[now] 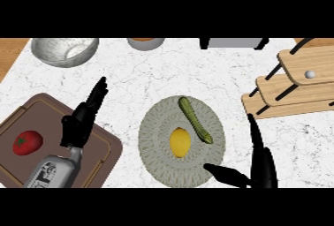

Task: Pick the lemon from the placemat and place it in the tiered shelf

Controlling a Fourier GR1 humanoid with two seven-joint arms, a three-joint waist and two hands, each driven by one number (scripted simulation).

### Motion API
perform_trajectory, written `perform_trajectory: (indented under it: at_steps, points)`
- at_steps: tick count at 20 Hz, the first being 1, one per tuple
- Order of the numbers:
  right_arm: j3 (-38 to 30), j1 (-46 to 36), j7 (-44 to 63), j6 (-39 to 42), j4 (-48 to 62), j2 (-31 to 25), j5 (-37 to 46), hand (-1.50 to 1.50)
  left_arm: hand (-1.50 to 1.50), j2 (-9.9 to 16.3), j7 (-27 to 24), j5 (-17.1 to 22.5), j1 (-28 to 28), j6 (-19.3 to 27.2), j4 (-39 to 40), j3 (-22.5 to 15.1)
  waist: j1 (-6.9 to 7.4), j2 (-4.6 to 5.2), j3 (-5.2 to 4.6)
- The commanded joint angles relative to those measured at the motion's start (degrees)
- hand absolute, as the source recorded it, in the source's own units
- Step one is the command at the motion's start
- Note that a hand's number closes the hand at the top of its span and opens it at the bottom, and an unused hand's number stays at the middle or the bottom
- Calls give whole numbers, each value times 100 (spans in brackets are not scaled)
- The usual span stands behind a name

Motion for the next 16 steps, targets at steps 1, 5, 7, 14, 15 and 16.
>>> perform_trajectory:
  at_steps: [1,5,7,14,15,16]
  points:
    - [416,-352,1499,1000,-217,-294,628,-150,0,34,131,35,-96,-106,26,13,25,-10,-8]
    - [459,-930,3069,2112,-585,-558,1071,-150,0,-106,13,-77,-41,-5,136,-69,-15,-25,-4]
    - [532,-1347,3913,2662,-840,-374,1265,-150,0,-47,9,-34,-156,-105,113,-5,-9,-31,5]
    - [733,-2080,5511,3729,-1188,794,2113,-150,0,48,-31,-24,161,-132,-33,155,-9,-33,36]
    - [699,-2282,5567,3772,-1014,1155,2303,-150,0,-153,-95,-130,305,7,-131,-19,11,-31,36]
    - [573,-2374,5572,4056,-973,1402,2258,-150,0,-120,-109,-144,137,-22,67,42,-27,-30,28]
